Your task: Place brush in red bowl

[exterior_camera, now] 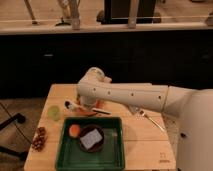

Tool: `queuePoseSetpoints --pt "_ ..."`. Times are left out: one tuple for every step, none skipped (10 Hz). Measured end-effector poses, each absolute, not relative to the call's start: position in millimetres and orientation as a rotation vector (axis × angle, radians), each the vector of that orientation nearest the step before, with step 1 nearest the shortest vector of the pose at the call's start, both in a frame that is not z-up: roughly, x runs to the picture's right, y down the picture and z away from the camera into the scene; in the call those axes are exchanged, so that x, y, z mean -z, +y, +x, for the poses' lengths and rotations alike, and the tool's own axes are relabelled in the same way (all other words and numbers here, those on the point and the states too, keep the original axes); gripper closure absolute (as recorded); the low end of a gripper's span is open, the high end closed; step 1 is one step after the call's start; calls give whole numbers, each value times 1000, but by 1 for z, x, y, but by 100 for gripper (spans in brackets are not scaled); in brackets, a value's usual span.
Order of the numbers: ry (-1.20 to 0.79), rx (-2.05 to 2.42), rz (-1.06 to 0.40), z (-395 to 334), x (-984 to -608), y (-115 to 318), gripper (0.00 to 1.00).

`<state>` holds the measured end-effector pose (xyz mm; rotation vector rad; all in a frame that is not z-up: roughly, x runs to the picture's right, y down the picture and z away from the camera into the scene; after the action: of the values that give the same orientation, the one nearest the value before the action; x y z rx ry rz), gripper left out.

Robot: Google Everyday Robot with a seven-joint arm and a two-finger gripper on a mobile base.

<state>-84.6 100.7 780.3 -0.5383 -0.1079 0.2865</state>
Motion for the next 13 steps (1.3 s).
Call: queuePoseSetpoints --pt "-111 -287 -524 -74 -787 97 100" --pt "-114 -286 -515 -72 -791 96 100" --pt "-117 -284 -509 -73 -795 94 100" --pt "-118 -283 -507 -73 -798 93 100" --pt "-121 -285 -505 -73 -802 92 100" --pt "-124 -288 -503 -72 -805 91 100" --pt "-129 -292 -499 -72 -809 89 100" --pt "-135 -295 -496 -73 -812 88 100" --pt "-142 -300 -493 -75 -815 86 100" --pt "-148 -306 -488 -76 -819 83 100" --pt "-152 -312 -486 -76 -822 82 100" --pt "-155 -317 -483 -76 -824 81 100" --pt "-156 -320 -482 -75 -828 80 100"
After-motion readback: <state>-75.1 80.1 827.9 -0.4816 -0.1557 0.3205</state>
